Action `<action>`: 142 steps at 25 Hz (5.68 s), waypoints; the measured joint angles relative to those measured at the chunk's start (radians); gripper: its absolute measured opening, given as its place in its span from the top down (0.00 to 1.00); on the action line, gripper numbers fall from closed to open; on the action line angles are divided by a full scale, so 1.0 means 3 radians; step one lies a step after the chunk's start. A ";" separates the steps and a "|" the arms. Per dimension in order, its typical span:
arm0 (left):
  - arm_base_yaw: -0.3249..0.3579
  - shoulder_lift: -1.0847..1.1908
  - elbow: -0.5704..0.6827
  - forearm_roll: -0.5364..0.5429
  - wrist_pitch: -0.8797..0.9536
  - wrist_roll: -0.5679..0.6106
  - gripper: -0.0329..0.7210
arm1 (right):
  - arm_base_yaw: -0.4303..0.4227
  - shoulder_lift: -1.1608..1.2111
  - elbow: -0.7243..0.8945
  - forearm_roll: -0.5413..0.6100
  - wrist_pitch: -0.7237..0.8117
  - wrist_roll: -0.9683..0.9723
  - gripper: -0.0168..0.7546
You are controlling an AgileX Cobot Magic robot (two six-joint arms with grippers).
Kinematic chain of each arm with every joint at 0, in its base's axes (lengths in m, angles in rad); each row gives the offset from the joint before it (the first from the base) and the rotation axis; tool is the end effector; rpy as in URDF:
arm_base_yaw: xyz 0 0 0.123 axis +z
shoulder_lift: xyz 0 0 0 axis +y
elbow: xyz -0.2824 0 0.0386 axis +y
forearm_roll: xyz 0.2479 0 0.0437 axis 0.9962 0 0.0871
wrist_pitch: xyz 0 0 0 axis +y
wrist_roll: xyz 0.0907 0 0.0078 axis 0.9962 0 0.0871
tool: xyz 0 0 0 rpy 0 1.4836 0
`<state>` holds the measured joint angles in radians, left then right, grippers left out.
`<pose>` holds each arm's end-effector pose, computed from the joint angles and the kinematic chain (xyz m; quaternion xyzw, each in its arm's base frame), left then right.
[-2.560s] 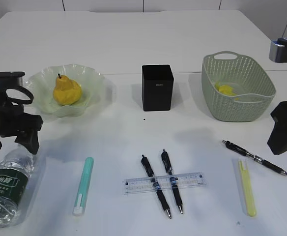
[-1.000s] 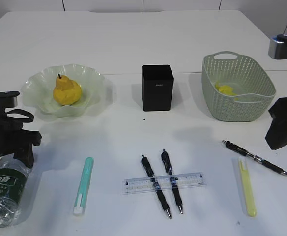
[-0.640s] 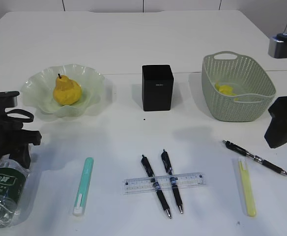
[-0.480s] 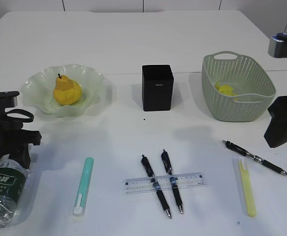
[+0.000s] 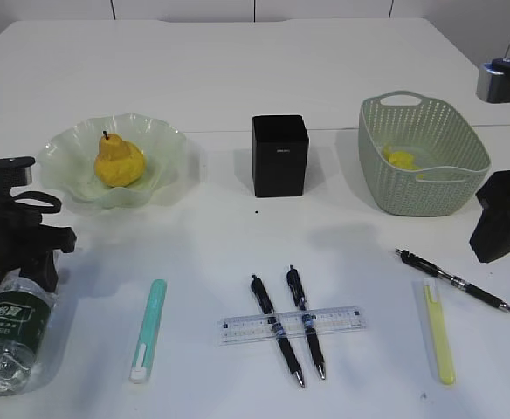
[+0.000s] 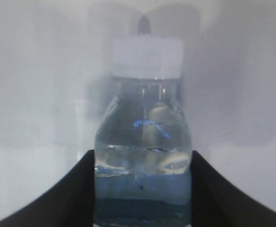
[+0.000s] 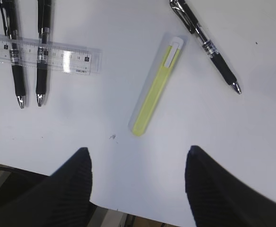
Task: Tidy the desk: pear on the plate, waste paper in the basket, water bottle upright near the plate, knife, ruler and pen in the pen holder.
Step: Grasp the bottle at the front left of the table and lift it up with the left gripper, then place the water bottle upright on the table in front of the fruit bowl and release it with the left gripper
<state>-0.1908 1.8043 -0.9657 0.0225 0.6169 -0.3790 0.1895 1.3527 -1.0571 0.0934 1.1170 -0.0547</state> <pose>0.3137 -0.0594 0.1445 -0.0850 0.9912 -0.0213 0.0991 0.2426 0.0543 0.2887 -0.1057 0.9859 0.0523 0.1190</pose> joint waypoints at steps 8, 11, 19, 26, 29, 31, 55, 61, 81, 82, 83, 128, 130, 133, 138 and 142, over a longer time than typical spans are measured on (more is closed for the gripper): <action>0.0000 0.0000 0.0003 0.0042 -0.0113 0.0000 0.47 | 0.0000 0.0000 0.0000 0.0000 0.0013 0.0000 0.38; 0.0000 -0.0066 0.0017 0.0123 -0.0235 0.0000 0.47 | 0.0000 0.0000 0.0000 0.0000 0.0013 0.0000 0.38; 0.0000 -0.0698 0.0419 0.0377 -0.1023 0.0000 0.47 | 0.0000 0.0000 0.0000 0.0000 0.0013 0.0000 0.38; 0.0000 -0.1386 0.1142 0.0577 -0.1825 0.0000 0.47 | 0.0000 0.0000 0.0000 0.0000 0.0013 0.0000 0.38; 0.0000 -0.1656 0.1415 0.0614 -0.2118 0.0000 0.47 | 0.0000 0.0000 0.0000 0.0000 0.0013 0.0000 0.38; 0.0000 -0.1812 0.1596 0.0676 -0.2282 0.0000 0.47 | 0.0000 0.0000 0.0000 0.0000 0.0013 0.0007 0.38; 0.0000 -0.1624 0.2153 0.0872 -0.4743 0.0000 0.48 | 0.0000 0.0000 0.0000 0.0000 0.0013 0.0014 0.38; -0.0006 -0.1181 0.2147 0.0884 -0.5523 0.0000 0.48 | 0.0000 0.0000 0.0000 0.0000 0.0002 0.0014 0.38; -0.0006 -0.0127 0.1913 0.0911 -0.5672 0.0471 0.48 | 0.0000 0.0000 0.0000 -0.0083 0.0002 0.0014 0.38; -0.0006 -0.0078 0.1879 0.0911 -0.5672 0.0475 0.48 | 0.0000 0.0000 0.0000 -0.0083 0.0002 0.0014 0.38; -0.0006 -0.0031 0.1846 0.0913 -0.5675 0.0475 0.48 | 0.0000 0.0000 0.0000 -0.0083 0.0002 0.0014 0.38; -0.0011 0.0891 0.1393 0.1134 -0.6493 0.0609 0.35 | 0.0000 0.0000 0.0000 -0.0089 -0.0032 0.0014 0.38; -0.0011 0.0891 0.1393 0.1134 -0.6493 0.0609 0.35 | 0.0000 0.0000 0.0000 -0.0089 -0.0032 0.0014 0.38; -0.0011 0.0891 0.1393 0.1121 -0.6493 0.0609 0.35 | 0.0000 0.0000 0.0000 -0.0089 -0.0037 0.0014 0.38; -0.0011 0.0891 0.1393 0.1065 -0.6475 0.0609 0.32 | 0.0000 0.0000 0.0000 -0.0089 -0.0037 0.0019 0.38; -0.0011 0.0918 0.1409 0.1027 -0.6286 0.0622 0.25 | 0.0000 0.0000 0.0000 -0.0089 -0.0045 0.0019 0.38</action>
<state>-0.1943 2.0799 -0.5431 0.3306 -1.2688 -0.1923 0.1895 1.3527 -1.0571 0.0668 1.1036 -0.0490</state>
